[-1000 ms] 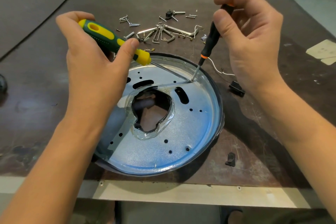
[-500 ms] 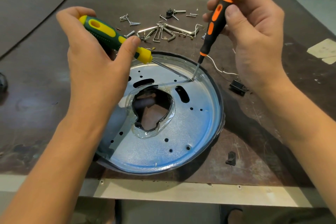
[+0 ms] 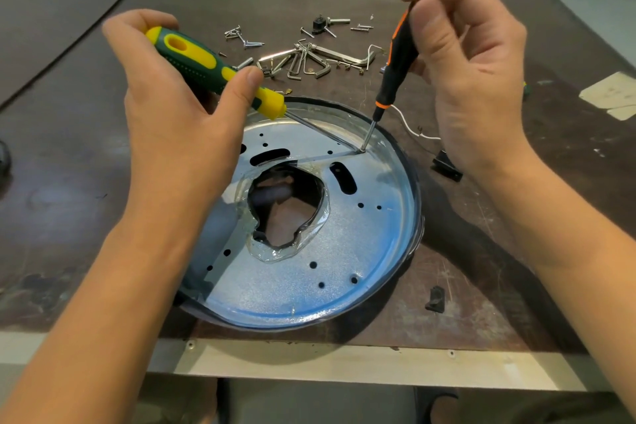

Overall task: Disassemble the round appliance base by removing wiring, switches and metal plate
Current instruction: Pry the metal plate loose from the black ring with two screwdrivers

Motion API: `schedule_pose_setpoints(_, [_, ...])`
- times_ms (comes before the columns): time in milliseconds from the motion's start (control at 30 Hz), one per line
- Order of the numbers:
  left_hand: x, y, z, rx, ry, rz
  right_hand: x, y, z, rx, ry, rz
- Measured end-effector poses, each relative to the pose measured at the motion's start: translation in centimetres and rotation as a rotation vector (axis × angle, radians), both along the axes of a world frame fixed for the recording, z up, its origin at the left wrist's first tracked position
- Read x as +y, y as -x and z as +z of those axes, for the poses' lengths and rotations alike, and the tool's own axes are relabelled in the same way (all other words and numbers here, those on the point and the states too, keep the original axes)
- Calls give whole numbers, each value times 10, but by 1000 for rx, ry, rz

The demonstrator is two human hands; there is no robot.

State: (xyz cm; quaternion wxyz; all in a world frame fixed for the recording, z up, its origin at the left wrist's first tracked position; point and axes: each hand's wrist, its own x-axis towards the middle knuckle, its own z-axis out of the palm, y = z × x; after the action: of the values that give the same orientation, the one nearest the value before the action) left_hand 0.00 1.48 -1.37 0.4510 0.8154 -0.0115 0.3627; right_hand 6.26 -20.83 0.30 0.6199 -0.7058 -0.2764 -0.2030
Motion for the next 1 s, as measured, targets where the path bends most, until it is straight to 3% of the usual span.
schedule_pose_setpoints(100, [0, 0, 0, 3, 0, -2, 0, -2, 1, -64, 38, -17])
schedule_pose_setpoints(267, [0, 0, 0, 0, 0, 1, -2, 0, 0, 29, -25, 27])
schedule_pose_setpoints(400, [0, 0, 0, 5, 8, -7, 0, -1, 1, -68, 34, -21])
schedule_pose_setpoints(600, [-1, 0, 1, -1, 6, -13, -3, -1, 0, 39, -40, 41])
schedule_pose_setpoints(800, [-1, 1, 1, -1, -6, -12, 2, 1, 3, -72, 13, -10])
schedule_pose_setpoints(1000, [-1, 0, 1, 0, 2, -14, -3, -1, 3, 41, -61, 26])
